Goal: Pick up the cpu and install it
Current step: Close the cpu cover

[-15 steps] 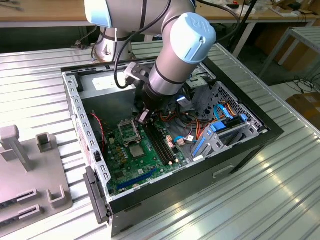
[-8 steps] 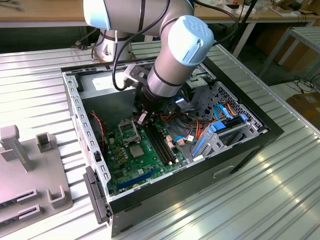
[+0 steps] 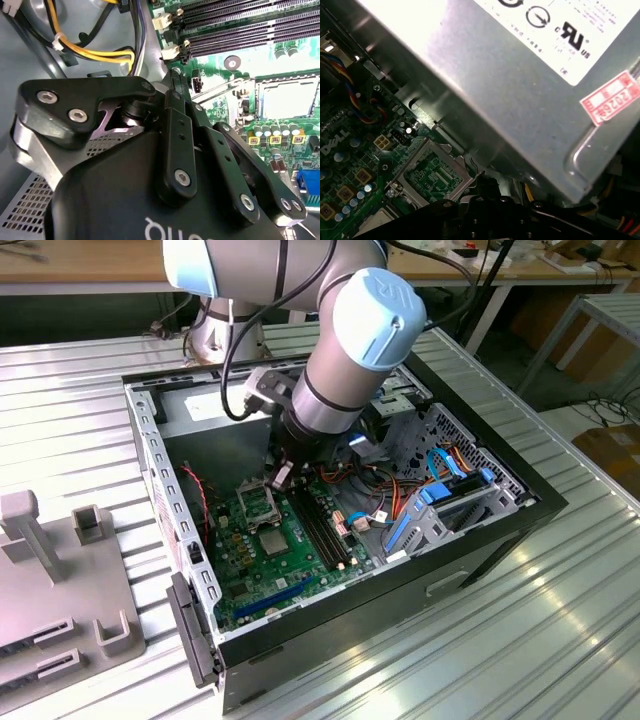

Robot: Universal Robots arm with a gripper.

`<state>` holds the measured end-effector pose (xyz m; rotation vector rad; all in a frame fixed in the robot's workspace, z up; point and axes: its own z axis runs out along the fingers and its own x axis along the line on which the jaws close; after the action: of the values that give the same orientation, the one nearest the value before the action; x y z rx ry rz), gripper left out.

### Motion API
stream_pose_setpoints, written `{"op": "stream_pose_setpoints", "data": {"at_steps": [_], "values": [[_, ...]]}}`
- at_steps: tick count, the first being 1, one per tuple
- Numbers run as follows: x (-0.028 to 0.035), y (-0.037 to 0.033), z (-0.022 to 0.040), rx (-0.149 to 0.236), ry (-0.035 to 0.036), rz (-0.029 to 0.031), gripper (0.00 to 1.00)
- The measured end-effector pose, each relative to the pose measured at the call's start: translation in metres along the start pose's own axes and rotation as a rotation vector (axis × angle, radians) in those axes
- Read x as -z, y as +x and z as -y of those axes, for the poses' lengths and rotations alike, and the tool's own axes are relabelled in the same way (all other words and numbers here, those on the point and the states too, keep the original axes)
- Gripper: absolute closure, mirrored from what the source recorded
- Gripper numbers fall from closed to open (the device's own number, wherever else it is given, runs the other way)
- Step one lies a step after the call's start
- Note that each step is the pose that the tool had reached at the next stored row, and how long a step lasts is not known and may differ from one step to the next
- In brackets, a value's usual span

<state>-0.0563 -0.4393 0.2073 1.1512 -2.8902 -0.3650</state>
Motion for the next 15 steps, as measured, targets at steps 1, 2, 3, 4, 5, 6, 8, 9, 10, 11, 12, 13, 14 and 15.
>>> {"op": "stream_pose_setpoints", "data": {"at_steps": [1, 2, 3, 4, 5, 6, 8, 9, 10, 11, 12, 13, 14, 15], "values": [[0.0011, -0.0001, -0.0002, 0.0, 0.0, 0.0, 0.89], [0.0019, -0.0001, -0.0004, 0.0, 0.0, 0.0, 0.89], [0.0033, -0.0002, -0.0007, 0.0, 0.0, 0.0, 0.89], [0.0044, -0.0003, -0.001, 0.0, 0.0, 0.0, 0.89], [0.0053, -0.0004, -0.0012, 0.0, 0.0, 0.0, 0.89], [0.0062, -0.0004, -0.0014, 0.0, 0.0, 0.0, 0.89], [0.0079, -0.0002, -0.0016, 0.0, 0.0, 0.0, 0.89], [0.0086, -0.0002, -0.0017, 0.0, 0.0, 0.0, 0.89], [0.0093, 0.0, -0.0018, 0.0, 0.0, 0.0, 0.89], [0.0098, 0.0001, -0.0018, 0.0, -0.0001, 0.0001, 0.89], [0.0104, 0.0003, -0.0018, 0.0, -0.0002, 0.0002, 0.89], [0.0108, 0.0006, -0.0017, 0.0, -0.0001, 0.0001, 0.89], [0.0111, 0.0009, -0.0016, 0.0, -0.0001, -0.0001, 0.89], [0.0114, 0.0013, -0.0014, 0.001, -0.0001, 0.0, 0.89]]}}
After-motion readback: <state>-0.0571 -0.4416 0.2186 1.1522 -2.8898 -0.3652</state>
